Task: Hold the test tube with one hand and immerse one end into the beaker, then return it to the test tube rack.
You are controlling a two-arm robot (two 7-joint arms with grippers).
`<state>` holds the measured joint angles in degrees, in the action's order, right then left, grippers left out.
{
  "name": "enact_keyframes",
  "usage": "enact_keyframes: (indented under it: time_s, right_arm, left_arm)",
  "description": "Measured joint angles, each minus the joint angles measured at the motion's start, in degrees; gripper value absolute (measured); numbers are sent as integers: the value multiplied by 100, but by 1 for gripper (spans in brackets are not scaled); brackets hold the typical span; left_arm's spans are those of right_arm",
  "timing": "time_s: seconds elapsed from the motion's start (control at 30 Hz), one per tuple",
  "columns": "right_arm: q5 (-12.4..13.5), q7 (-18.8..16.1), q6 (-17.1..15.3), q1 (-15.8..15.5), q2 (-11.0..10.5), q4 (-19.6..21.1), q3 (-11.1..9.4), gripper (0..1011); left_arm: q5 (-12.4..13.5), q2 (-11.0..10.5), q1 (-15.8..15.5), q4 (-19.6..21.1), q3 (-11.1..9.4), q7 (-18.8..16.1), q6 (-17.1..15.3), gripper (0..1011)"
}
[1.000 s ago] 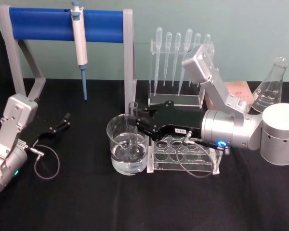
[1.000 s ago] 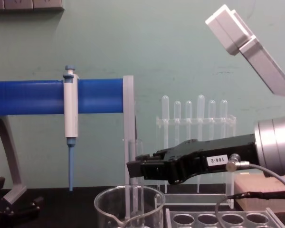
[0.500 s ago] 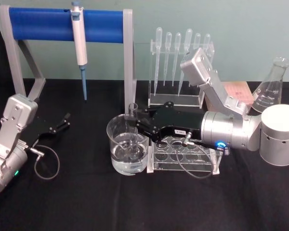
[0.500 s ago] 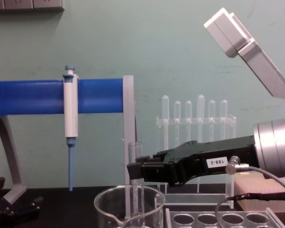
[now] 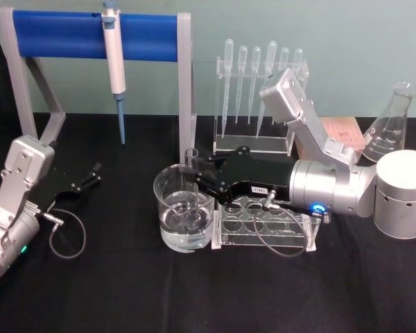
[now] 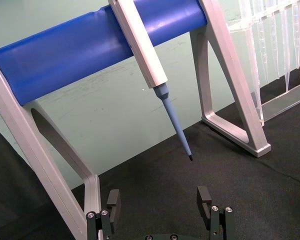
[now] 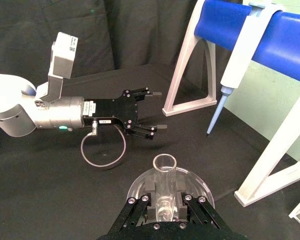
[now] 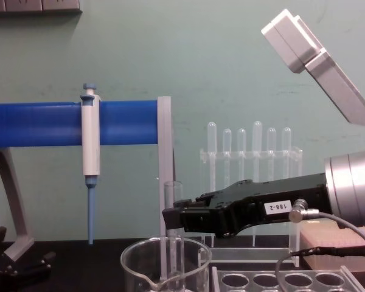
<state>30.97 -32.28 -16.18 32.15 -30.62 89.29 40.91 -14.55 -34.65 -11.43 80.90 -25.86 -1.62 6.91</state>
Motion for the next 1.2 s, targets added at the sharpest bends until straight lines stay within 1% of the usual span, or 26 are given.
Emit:
enact_keyframes:
  time_s: [1.2]
  right_arm:
    - [9,4,-3,1,-2,3,1,221]
  left_arm:
    - [0,0,0,0,0,0,0,1000]
